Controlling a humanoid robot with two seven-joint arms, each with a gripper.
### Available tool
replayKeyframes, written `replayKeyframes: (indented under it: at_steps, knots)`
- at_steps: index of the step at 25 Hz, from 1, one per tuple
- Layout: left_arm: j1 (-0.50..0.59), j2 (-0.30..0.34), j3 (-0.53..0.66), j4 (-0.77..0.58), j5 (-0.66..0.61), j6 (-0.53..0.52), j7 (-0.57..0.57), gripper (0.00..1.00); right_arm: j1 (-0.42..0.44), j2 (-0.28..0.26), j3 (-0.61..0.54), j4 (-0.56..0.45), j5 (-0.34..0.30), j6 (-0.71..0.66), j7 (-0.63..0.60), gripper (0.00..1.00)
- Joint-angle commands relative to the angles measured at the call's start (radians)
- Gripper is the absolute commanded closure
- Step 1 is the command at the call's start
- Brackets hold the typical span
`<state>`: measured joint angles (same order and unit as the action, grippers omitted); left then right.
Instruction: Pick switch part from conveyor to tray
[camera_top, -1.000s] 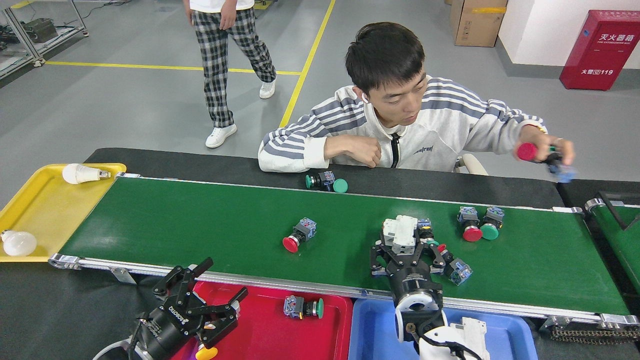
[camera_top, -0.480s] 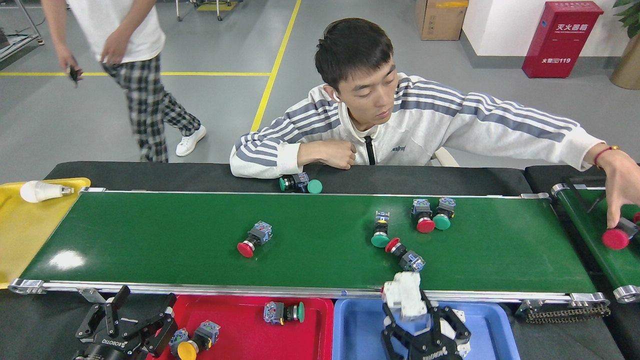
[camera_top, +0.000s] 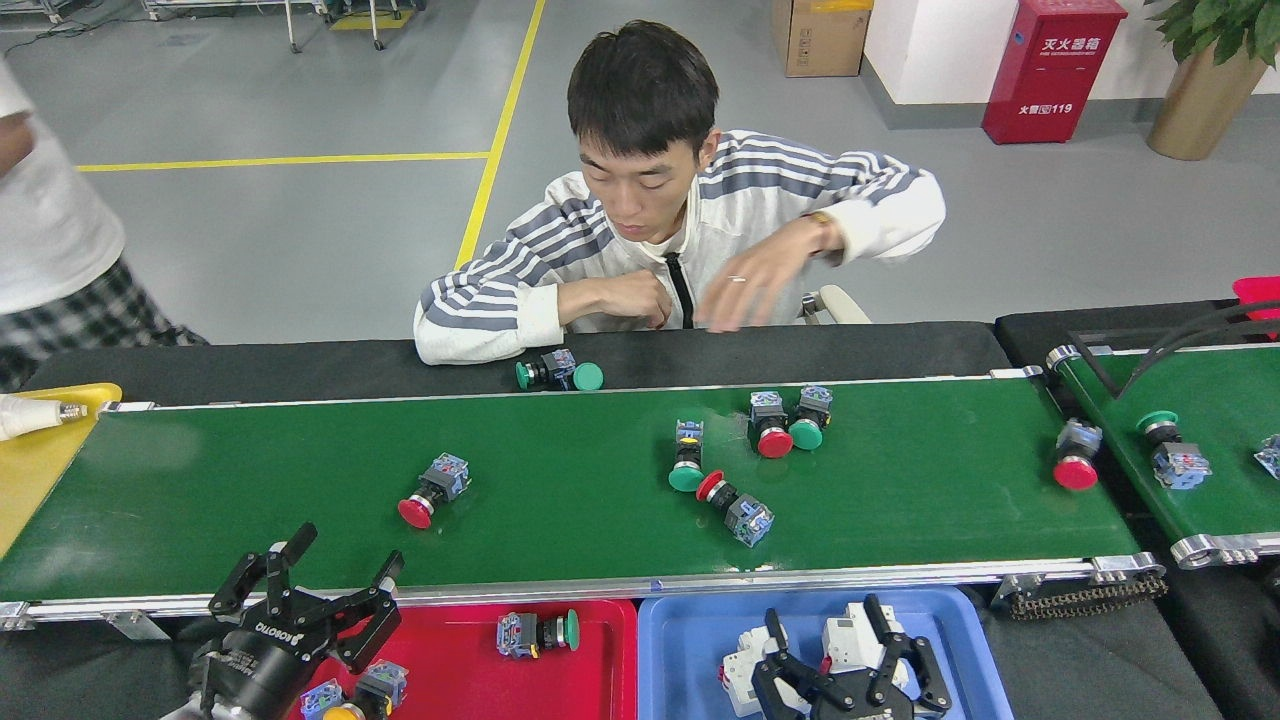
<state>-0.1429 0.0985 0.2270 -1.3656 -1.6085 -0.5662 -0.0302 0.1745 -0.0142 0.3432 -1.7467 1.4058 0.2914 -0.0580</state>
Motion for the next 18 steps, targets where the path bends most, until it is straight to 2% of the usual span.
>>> replayKeyframes:
  at_steps: [1, 5, 10, 13, 15, 16, 17, 18]
  knots:
    - [-0.067, 0.015, -0.029, 0.060, -0.004, -0.001, 0.003, 0.00, -0.062, 0.008, 0.028, 0.012, 0.010, 0.015, 0.023, 0.01]
    - [-0.155, 0.030, -0.041, 0.186, -0.004, -0.003, 0.003, 0.00, -0.230, 0.017, 0.105, 0.148, 0.013, 0.005, 0.158, 0.01]
    - [-0.221, 0.033, -0.055, 0.310, -0.004, 0.000, 0.003, 0.00, -0.326, 0.086, 0.126, 0.256, 0.007, -0.087, 0.219, 0.01]
    - [-0.270, 0.032, -0.060, 0.390, -0.004, 0.032, 0.001, 0.04, -0.380, 0.120, 0.132, 0.328, 0.005, -0.116, 0.247, 0.01]
    - [-0.291, 0.032, -0.072, 0.437, -0.005, 0.085, 0.003, 0.16, -0.434, 0.168, 0.132, 0.424, 0.005, -0.141, 0.248, 0.01]
    - [-0.297, 0.032, -0.087, 0.448, -0.005, 0.100, 0.003, 0.24, -0.458, 0.174, 0.132, 0.461, 0.004, -0.144, 0.250, 0.01]
    - [-0.304, 0.032, -0.103, 0.459, -0.004, 0.108, 0.003, 0.36, -0.484, 0.175, 0.138, 0.493, -0.001, -0.143, 0.248, 0.01]
    - [-0.307, 0.032, -0.106, 0.470, -0.004, 0.106, 0.004, 0.54, -0.510, 0.175, 0.151, 0.526, -0.015, -0.136, 0.248, 0.01]
